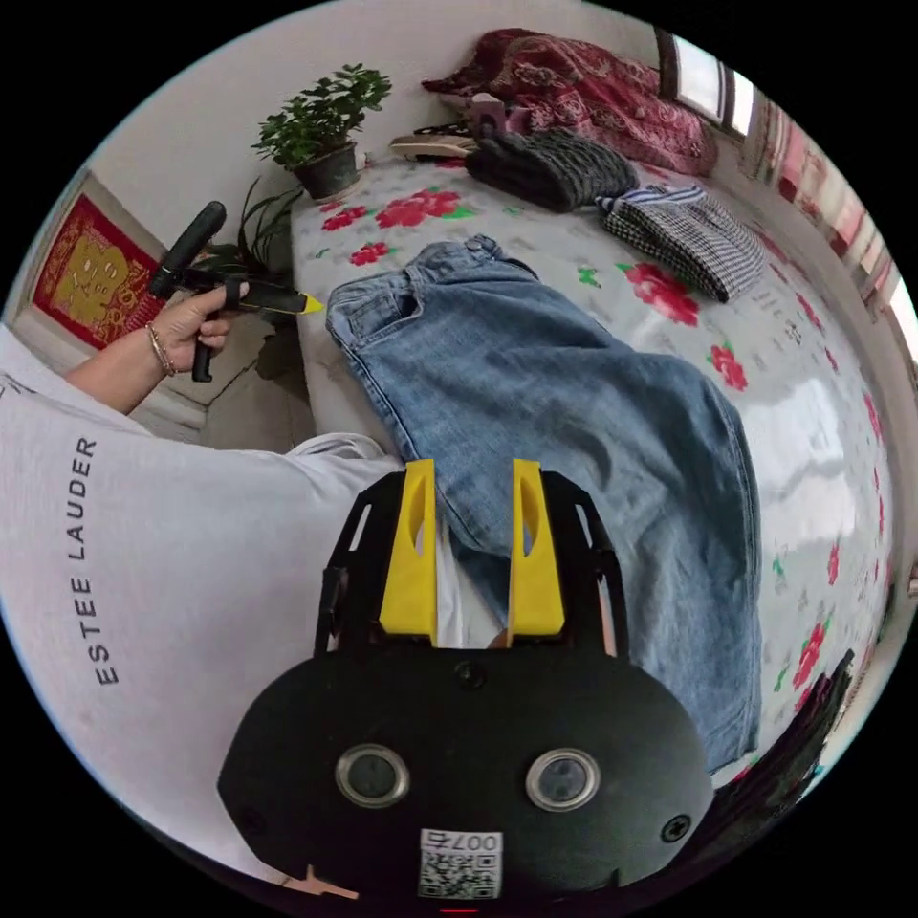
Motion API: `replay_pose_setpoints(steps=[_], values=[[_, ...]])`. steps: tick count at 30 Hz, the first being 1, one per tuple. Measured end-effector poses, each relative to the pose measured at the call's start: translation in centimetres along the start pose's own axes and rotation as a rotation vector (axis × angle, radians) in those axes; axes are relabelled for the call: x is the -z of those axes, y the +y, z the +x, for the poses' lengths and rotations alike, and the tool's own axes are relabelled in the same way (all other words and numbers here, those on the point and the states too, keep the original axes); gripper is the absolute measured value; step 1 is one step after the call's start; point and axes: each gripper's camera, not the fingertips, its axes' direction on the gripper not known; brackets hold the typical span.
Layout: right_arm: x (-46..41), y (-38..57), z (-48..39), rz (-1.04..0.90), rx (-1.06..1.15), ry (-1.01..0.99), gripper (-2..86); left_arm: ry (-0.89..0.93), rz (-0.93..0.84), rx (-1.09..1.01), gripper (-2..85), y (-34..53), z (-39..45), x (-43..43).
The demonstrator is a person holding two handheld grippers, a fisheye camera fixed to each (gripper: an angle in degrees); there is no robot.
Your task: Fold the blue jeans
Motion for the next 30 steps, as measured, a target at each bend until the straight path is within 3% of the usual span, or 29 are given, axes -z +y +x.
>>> replay_pose_setpoints(steps=[4,7,8,11,16,19,24,30], values=[[-5.3,-5.3,-3.2,-0.124,0.238,0.025,13.0,0.084,0.008,0.073,10.0,0.5,-0.9,-0.9],[-9.1,-7.0,-3.4,-0.265,0.327,0.052,12.7,0.1,0.033,0.107,10.2,0.5,-1.4,-0.1],[-8.8,-7.2,-2.8,-0.233,0.322,0.039,12.4,0.113,0.039,0.12,11.0,0.5,-1.8,0.3],[-6.7,-7.4,3.5,-0.169,0.139,-0.061,8.3,0.144,0.068,0.138,11.8,1.0,-2.9,1.6],[-1.6,-2.2,21.3,0.171,-0.543,-0.615,2.3,0.197,0.085,0.138,12.2,1.4,-4.0,2.2],[-1.6,2.0,26.9,0.289,-0.745,-0.831,1.0,0.272,0.082,0.108,13.1,0.3,-3.5,1.8],[-2.0,5.3,29.0,0.313,-0.791,-0.908,0.5,0.419,0.145,0.024,14.1,-3.6,-1.3,2.5],[-1.4,4.9,27.5,0.25,-0.638,-0.818,0.3,0.435,0.161,-0.051,18.2,-7.7,0.3,3.9]])
